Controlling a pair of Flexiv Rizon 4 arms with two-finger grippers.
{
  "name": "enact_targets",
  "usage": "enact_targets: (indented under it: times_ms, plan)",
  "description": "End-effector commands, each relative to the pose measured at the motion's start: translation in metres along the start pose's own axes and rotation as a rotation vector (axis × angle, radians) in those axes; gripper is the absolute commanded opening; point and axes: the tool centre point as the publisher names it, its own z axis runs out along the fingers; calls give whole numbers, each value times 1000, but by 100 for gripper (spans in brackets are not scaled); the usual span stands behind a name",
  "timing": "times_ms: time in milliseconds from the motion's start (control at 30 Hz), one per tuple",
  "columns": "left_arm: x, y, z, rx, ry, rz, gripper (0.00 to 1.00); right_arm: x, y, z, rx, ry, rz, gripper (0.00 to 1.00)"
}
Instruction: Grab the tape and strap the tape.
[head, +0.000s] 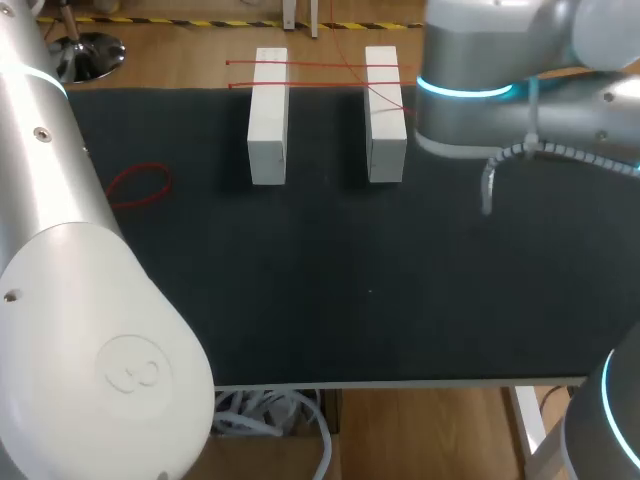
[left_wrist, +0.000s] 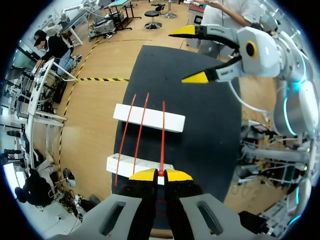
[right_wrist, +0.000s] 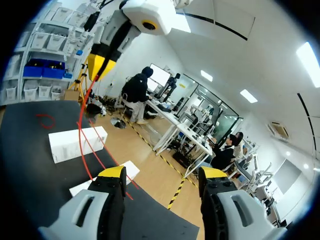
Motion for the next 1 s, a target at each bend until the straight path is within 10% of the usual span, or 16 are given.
enact_targets:
  times_ms: [33,467,567,1000]
  plan:
    - [-1,-1,-2,-6,4,0,0,-14,-14,4,-1,175,-9,66]
    - [-1,-1,-2,-6,4,0,0,-52,-22,19,-123,319,499,87]
    - [-1,-1,-2,-6,4,0,0,-54,-17,17,-181,355,520,100]
    - [-1,-1,-2,-6,4,0,0,-51,-13,12,-243,372,523,100]
